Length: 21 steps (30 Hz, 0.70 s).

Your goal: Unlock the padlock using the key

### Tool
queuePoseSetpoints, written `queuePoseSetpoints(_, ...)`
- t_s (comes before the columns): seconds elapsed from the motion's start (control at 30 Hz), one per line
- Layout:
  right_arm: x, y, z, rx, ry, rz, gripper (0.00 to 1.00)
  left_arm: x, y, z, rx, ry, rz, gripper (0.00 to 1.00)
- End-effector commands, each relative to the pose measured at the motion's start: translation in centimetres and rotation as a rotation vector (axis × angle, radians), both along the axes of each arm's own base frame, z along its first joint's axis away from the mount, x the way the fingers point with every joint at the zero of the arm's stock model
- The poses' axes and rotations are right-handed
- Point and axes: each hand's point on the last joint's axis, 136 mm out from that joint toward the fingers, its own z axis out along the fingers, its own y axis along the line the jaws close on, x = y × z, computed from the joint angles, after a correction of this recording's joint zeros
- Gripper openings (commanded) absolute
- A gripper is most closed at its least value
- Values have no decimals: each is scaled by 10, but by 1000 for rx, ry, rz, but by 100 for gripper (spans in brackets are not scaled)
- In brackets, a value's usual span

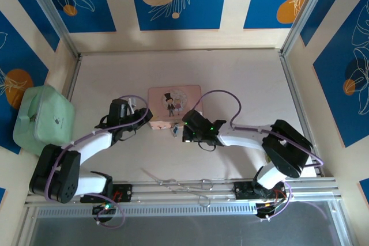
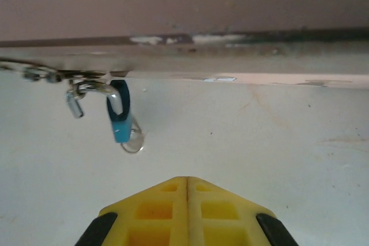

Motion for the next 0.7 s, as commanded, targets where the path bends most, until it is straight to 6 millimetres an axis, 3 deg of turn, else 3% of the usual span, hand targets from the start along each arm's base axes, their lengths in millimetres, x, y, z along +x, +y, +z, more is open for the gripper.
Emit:
queuePoseSetpoints(0.0,14,22,9,73,-54,-15,0,-15,2,-11,2,59,-16,41)
queuePoseSetpoints(0.13,19,29,-1,63,-62,-16,0,-14,1,-10,8,57,-23,41)
queuePoseSetpoints(0.67,30,50,-2,-8,-119,55,0,-15,2,-11,24,52,-30,41)
